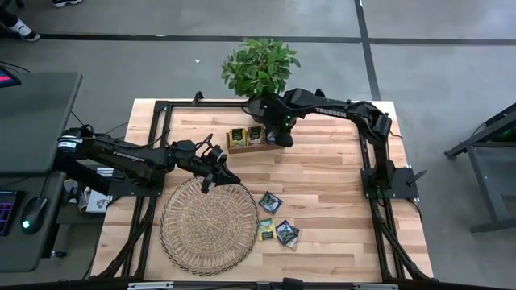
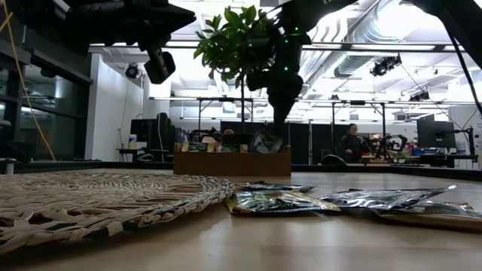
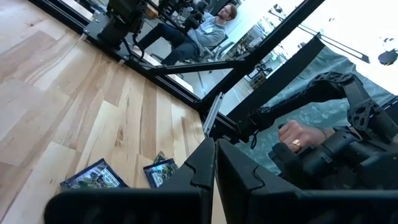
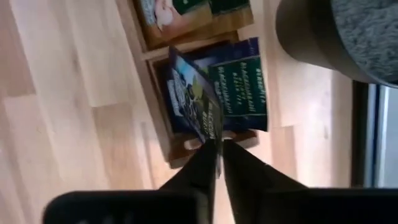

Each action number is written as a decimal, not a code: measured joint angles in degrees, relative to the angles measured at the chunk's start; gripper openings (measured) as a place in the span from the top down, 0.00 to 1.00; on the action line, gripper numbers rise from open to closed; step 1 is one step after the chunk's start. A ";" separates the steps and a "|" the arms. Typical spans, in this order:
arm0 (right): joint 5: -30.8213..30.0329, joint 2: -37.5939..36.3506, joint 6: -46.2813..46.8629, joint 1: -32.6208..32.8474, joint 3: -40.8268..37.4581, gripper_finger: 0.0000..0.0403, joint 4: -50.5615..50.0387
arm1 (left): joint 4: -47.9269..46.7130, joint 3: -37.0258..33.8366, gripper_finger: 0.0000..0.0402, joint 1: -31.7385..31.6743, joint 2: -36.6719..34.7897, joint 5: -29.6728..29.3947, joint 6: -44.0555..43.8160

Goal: Pick & Place Tea
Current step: Put the blue tea bag into the right section of the wooden organizer

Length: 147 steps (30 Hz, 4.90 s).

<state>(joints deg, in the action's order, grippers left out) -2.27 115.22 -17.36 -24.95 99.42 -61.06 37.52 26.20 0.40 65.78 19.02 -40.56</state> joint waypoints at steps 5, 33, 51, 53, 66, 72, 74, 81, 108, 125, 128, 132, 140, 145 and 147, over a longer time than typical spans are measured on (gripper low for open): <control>0.37 -0.02 3.22 0.31 0.00 0.76 0.06 | -0.05 0.00 0.96 0.00 0.00 0.55 0.00; -0.12 -3.17 19.01 9.63 0.04 0.69 -1.72 | -9.16 -0.04 0.96 0.00 0.00 -2.10 1.75; -6.21 -3.17 41.11 28.32 0.04 0.86 -4.65 | -14.62 -0.04 0.96 0.00 5.49 -4.30 2.78; -7.73 -3.17 43.76 29.95 0.04 0.90 -4.61 | -13.97 -0.04 0.96 0.00 8.13 -4.18 2.55; -8.70 -5.62 62.54 39.59 -15.05 1.00 13.51 | -1.04 0.06 0.96 0.02 19.92 -0.07 -0.24; -9.81 -8.00 70.03 41.78 -24.29 1.00 25.87 | -1.47 3.30 0.96 0.02 24.95 0.73 1.45; -9.84 -8.11 71.20 42.01 -26.63 1.00 30.53 | -1.99 4.99 0.96 0.00 26.70 1.16 -0.49; -10.40 -8.09 74.06 42.14 -30.61 1.00 35.44 | -13.38 14.51 0.96 -0.02 31.19 1.00 -13.10; -8.52 -8.09 69.80 43.21 -30.97 1.00 34.37 | -30.50 28.17 0.96 -0.04 41.83 -1.42 -13.94; -6.43 -8.07 75.69 43.05 -39.46 1.00 44.84 | -31.28 28.22 0.96 -0.02 42.25 -1.64 -13.77; -6.03 -8.09 75.88 43.06 -40.12 1.00 46.72 | -31.30 28.22 0.96 -0.02 42.27 -1.63 -13.77; -5.81 -8.09 76.38 43.04 -40.33 1.00 46.91 | -31.32 28.22 0.96 -0.01 42.27 -1.65 -13.79; -5.50 -8.09 77.41 42.84 -40.30 1.00 46.51 | -30.93 28.17 0.96 -0.02 42.32 -1.73 -14.20; -5.44 -8.09 77.41 42.84 -40.30 1.00 46.43 | -29.47 28.12 0.90 -0.06 42.38 -0.25 -13.60; -5.33 -8.09 77.39 42.84 -40.29 1.00 46.33 | -28.52 28.06 0.85 -0.63 42.41 0.81 -13.02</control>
<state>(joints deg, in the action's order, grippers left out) -7.60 107.13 60.03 17.89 59.12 -14.73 9.00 54.26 -0.23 108.19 19.83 -53.58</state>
